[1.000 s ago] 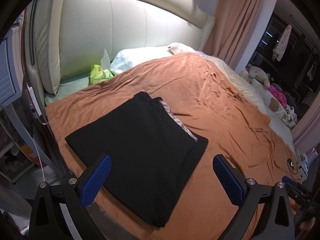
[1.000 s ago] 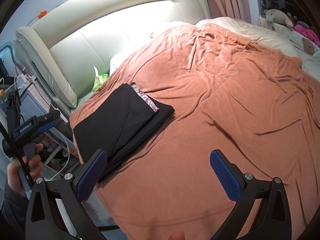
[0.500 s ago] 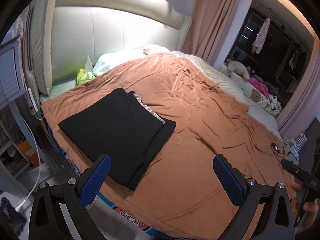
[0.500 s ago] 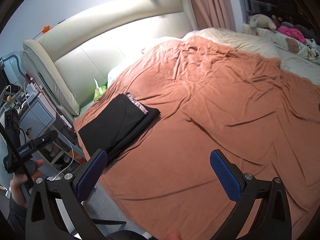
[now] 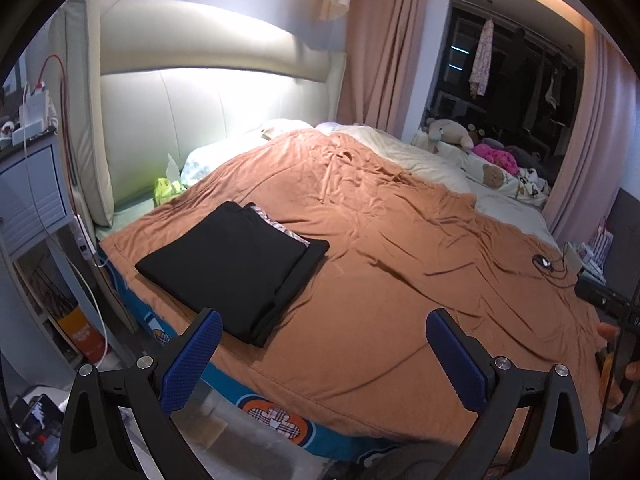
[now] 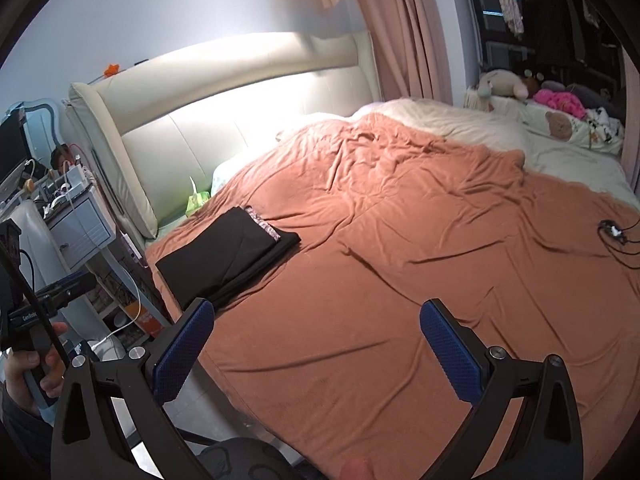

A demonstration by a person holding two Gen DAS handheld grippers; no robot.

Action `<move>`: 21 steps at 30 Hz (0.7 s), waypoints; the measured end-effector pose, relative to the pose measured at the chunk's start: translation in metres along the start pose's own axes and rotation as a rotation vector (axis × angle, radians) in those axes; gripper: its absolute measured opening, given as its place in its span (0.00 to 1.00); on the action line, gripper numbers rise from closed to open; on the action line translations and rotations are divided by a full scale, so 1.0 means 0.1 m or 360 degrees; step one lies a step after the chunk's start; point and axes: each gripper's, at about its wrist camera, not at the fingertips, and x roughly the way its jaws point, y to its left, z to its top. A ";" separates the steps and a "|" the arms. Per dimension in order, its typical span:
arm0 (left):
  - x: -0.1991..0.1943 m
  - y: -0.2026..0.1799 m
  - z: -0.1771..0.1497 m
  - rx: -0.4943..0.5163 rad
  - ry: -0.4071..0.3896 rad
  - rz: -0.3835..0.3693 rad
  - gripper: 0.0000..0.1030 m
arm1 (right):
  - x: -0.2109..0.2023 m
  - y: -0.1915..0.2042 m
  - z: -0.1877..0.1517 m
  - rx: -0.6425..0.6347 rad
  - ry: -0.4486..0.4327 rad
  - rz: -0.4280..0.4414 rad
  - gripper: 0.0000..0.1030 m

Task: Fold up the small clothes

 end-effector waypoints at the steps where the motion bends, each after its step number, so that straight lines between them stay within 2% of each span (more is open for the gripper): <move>1: -0.04 -0.03 -0.03 0.0008 -0.0002 -0.0003 0.99 | -0.10 0.01 -0.05 -0.0016 -0.0019 -0.0007 1.00; 10: -0.39 -0.32 -0.32 0.0043 -0.0064 -0.0089 0.99 | -0.68 0.06 -0.42 -0.0125 -0.0186 -0.0112 1.00; 21: -0.70 -0.72 -0.69 0.0096 -0.0109 -0.0169 0.99 | -1.24 -0.03 -0.91 -0.0060 -0.0245 -0.0169 1.00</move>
